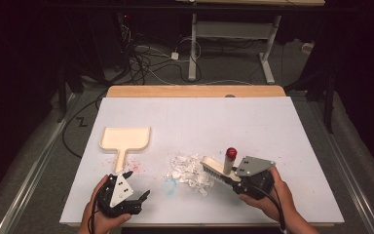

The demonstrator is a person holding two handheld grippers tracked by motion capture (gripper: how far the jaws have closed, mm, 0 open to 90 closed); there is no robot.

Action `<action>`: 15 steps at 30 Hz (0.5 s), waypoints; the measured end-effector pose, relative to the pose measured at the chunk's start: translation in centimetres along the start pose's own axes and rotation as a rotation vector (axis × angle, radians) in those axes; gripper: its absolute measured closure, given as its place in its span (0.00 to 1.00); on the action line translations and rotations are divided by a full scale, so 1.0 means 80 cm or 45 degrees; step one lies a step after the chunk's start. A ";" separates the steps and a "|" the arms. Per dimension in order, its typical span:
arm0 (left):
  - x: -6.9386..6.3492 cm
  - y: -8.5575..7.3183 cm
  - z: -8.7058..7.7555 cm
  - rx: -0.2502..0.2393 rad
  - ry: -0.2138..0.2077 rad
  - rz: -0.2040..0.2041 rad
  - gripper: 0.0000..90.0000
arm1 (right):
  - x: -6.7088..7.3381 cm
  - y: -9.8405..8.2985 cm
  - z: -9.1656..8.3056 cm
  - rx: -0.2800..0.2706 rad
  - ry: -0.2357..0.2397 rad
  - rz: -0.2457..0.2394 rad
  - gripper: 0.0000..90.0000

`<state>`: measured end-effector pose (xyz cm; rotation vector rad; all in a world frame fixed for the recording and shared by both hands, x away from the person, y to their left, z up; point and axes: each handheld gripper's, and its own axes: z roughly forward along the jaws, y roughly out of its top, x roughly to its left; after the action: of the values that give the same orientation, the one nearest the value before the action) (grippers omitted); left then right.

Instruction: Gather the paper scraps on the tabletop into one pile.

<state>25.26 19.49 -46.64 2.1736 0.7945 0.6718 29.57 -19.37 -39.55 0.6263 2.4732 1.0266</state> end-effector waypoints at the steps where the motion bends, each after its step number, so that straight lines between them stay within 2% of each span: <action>1: -0.001 0.000 0.000 0.003 0.000 0.002 0.21 | -0.003 -0.001 -0.005 -0.019 0.012 0.024 0.75; 5: -0.003 0.002 -0.001 0.000 0.002 0.005 0.21 | -0.004 -0.006 -0.024 -0.045 0.002 0.027 0.75; 10: -0.001 0.001 -0.002 0.006 0.014 -0.009 0.21 | 0.003 -0.022 -0.040 -0.032 0.058 0.049 0.75; 12: 0.001 0.001 -0.002 -0.008 0.021 -0.008 0.21 | 0.009 -0.029 -0.041 0.001 0.076 0.029 0.75; 13: 0.002 0.002 -0.001 -0.011 0.021 -0.013 0.21 | 0.014 -0.033 -0.042 0.042 0.101 -0.026 0.75; 14: 0.001 0.002 -0.001 -0.010 0.022 -0.013 0.21 | 0.014 -0.033 -0.042 0.042 0.101 -0.026 0.75; 15: 0.001 0.002 0.000 -0.006 0.023 -0.012 0.21 | 0.018 -0.036 -0.043 0.072 0.131 -0.043 0.75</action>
<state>25.37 19.43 -46.47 2.1614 0.8110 0.6885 25.91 -22.31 -39.68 0.5597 2.6007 1.0027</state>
